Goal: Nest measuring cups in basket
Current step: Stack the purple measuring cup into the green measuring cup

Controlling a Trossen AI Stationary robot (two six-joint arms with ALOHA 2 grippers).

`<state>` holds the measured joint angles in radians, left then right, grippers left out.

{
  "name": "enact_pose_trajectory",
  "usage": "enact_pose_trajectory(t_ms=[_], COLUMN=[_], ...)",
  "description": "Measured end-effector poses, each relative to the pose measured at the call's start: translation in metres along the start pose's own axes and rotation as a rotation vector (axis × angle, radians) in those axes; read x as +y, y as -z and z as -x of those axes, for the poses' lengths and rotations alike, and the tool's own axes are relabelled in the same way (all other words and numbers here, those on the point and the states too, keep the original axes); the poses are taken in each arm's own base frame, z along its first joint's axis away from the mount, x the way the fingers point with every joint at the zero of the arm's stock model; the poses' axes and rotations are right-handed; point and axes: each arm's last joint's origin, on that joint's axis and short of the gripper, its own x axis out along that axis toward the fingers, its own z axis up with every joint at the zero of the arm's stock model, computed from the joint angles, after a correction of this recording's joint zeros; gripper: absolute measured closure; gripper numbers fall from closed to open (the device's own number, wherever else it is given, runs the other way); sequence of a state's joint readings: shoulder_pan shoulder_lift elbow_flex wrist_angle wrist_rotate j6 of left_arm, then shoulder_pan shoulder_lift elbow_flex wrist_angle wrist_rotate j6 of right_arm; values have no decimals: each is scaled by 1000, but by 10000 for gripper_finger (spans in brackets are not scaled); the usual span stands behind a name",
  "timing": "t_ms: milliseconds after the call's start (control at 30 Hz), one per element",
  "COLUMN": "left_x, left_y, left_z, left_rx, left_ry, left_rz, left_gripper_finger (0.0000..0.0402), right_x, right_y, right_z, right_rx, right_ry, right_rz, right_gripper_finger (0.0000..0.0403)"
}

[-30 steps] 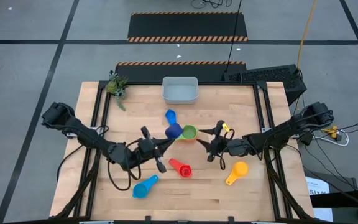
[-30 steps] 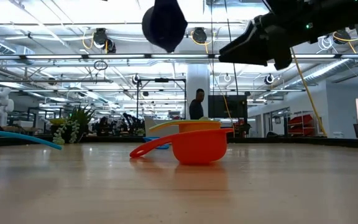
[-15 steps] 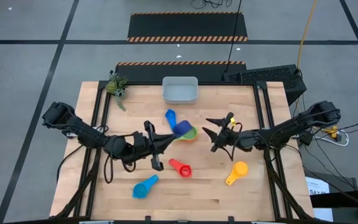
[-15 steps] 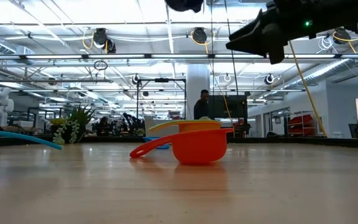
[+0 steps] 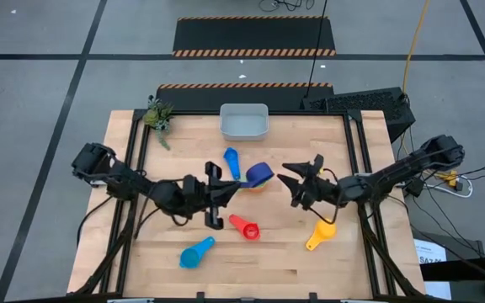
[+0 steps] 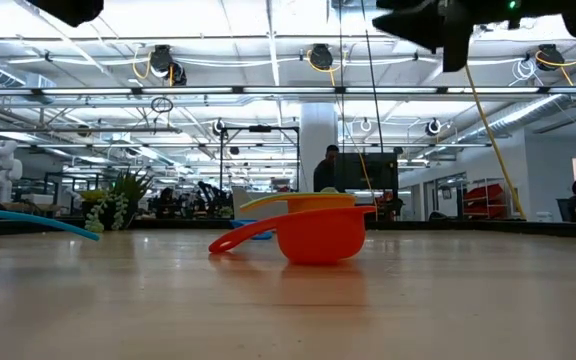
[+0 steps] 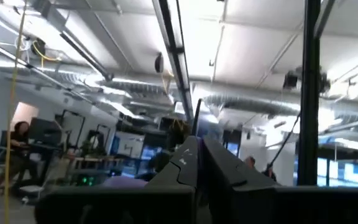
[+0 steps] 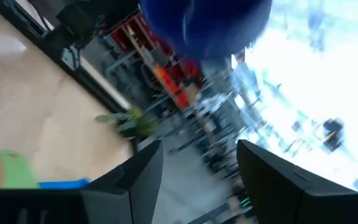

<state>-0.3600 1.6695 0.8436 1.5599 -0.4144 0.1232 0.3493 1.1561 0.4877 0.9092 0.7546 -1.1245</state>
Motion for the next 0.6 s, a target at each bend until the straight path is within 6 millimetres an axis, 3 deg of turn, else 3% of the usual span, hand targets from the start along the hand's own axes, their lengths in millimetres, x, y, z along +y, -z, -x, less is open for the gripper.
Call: enact_pose_trajectory(t_ms=[267, 600], left_x=[15, 35], left_y=[-6, -3], left_z=[-8, -14], left_rx=[-40, -42], left_ry=[9, -74], left_rz=[61, 77], left_gripper_finger=[393, 394], right_x=[0, -3], right_y=[-10, -12], right_z=[6, 5], right_rx=[-120, -173], right_ry=[3, 26], right_rz=[333, 359], right_gripper_finger=[202, 202])
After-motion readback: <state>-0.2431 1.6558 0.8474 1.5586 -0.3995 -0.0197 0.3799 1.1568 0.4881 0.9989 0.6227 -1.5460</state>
